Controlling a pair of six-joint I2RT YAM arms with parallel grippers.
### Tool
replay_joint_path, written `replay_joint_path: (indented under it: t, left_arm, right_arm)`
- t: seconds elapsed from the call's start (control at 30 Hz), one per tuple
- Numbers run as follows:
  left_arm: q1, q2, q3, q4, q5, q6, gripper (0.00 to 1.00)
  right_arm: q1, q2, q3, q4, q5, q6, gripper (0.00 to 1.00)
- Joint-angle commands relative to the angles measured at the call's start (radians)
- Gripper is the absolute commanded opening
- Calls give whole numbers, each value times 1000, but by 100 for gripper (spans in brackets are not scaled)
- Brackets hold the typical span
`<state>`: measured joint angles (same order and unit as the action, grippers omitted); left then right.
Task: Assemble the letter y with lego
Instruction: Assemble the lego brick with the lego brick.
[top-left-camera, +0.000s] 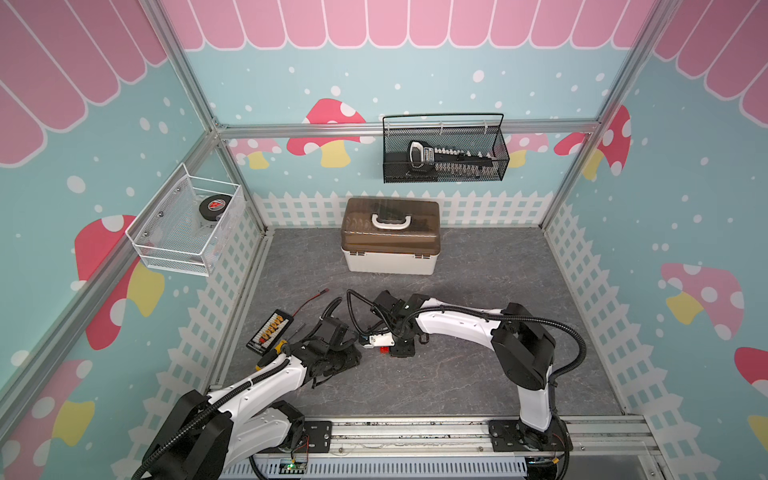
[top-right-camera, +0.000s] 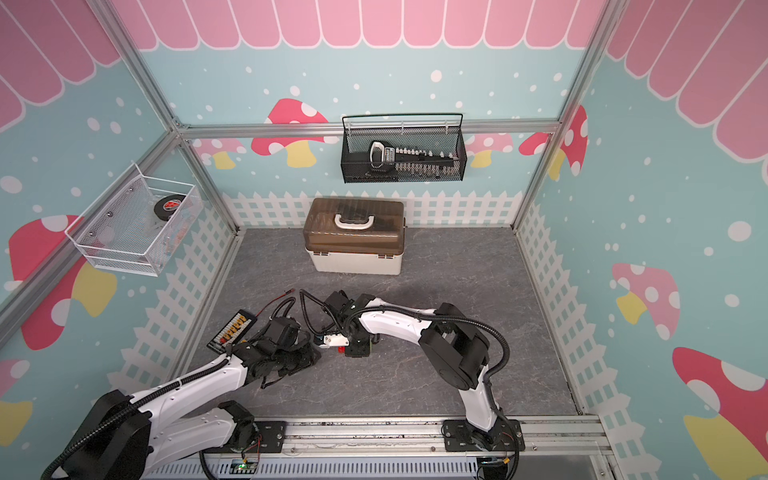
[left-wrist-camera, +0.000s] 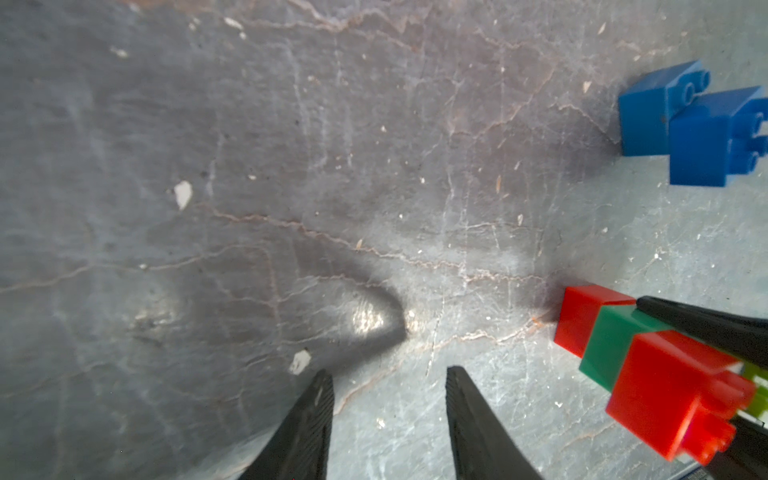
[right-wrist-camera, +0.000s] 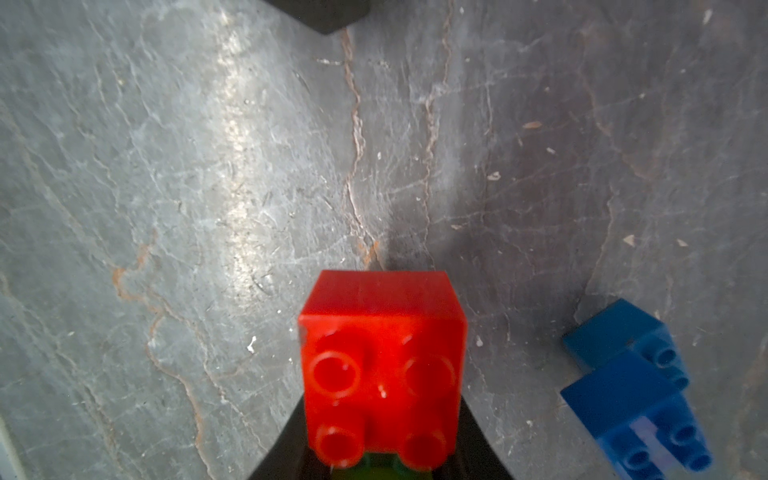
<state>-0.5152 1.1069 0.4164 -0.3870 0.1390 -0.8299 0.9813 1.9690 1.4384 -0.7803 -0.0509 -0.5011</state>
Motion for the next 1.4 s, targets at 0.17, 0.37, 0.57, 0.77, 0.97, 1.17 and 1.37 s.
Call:
replay_joint_path:
  t: [0.17,0.37,0.57,0.77,0.97,1.17,1.37]
  left_arm:
    - [12,19,-25,-3,1,4,46]
    - [15,16,-28,0,0,6,46]
    - [18,16,-28,0,4,8,46]
    - [24,16,-25,-1,7,11,46]
    - [25,14,-27,-4,7,7,46]
    - [25,11,-27,-5,5,8,46]
    - [25,7,-31,-7,9,7,46]
  right_arm:
    - [16,76,8,-45,-20,-18,34]
    - [17,99,13,-49,-42,-11,33]
    - [19,121,9,-53,-29,1,33]
    - [20,116,21,-52,-30,23,33]
    - [13,75,31,-52,-42,45,33]
    - [12,68,40,-56,-37,68,38]
    - [7,52,54,-46,-41,86,44]
